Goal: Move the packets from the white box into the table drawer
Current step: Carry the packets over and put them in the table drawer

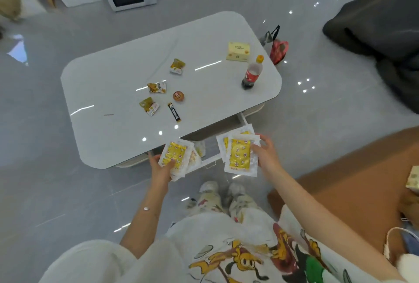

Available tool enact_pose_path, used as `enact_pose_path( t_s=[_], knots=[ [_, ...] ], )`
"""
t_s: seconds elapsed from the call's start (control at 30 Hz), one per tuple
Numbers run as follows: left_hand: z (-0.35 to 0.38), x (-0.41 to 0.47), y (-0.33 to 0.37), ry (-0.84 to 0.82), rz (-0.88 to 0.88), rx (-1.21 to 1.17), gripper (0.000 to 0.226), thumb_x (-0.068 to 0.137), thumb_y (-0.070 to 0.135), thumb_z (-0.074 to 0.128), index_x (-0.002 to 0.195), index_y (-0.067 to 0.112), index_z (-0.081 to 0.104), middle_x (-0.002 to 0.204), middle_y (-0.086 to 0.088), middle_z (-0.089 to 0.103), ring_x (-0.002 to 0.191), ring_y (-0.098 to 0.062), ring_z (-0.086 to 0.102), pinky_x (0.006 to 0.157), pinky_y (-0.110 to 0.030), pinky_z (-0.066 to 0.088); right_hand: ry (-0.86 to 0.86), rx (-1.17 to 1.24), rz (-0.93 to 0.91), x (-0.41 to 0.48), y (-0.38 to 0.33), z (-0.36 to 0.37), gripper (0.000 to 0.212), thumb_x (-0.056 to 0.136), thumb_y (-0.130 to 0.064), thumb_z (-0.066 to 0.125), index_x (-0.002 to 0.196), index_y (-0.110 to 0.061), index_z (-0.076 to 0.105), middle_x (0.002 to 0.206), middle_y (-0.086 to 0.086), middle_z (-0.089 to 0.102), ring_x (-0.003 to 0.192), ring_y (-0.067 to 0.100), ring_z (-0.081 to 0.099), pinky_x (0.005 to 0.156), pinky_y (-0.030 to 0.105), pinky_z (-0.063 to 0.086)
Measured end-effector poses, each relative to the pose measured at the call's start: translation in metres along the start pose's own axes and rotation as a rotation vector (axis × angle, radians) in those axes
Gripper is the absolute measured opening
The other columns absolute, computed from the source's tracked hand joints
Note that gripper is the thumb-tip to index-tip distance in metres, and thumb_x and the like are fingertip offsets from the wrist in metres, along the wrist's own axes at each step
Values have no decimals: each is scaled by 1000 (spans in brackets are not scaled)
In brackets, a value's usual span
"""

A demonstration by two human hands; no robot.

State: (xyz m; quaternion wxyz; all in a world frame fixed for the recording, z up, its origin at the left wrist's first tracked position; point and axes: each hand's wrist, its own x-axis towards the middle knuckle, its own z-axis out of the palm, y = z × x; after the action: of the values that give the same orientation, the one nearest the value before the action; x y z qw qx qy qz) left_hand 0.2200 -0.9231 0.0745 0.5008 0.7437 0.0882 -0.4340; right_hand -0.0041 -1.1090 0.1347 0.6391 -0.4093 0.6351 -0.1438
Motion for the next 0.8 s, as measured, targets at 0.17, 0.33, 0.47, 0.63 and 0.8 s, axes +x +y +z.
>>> enact_pose_path(
  t_s=[0.17,0.33,0.47,0.63,0.8],
  knots=[
    [24,68,-38,99,-140,-40,48,90,4,60,129,12,33,120,-12,52,100,-30,56,69,-37,53,-53,-144,115,106,33,36,34,89,-2,58,113,-24,48,123,14,58,106,32,62,94,50,51],
    [60,162,-103,205,-276,-119,42,93,6,58,124,15,31,117,-9,50,100,-29,55,64,-34,50,-34,-73,294,225,89,76,27,90,3,55,110,-15,54,105,13,64,93,29,64,79,41,54],
    [94,238,-158,215,-349,-160,54,93,6,57,137,13,26,121,-9,48,104,-29,54,85,-45,51,-5,-107,326,311,139,107,31,87,5,50,105,-19,49,106,12,62,99,31,62,89,51,53],
    [113,319,-207,229,-349,-108,50,94,11,57,136,14,29,124,-10,50,107,-31,55,91,-47,50,25,-80,364,392,195,132,36,89,12,45,109,-19,47,91,3,59,86,22,61,86,43,54],
    [108,366,-233,268,-306,-49,55,89,17,61,136,18,31,134,-13,47,115,-35,54,95,-57,48,-1,-48,358,431,226,144,37,88,7,54,116,-17,47,96,7,61,86,23,62,77,41,55]
  ],
)
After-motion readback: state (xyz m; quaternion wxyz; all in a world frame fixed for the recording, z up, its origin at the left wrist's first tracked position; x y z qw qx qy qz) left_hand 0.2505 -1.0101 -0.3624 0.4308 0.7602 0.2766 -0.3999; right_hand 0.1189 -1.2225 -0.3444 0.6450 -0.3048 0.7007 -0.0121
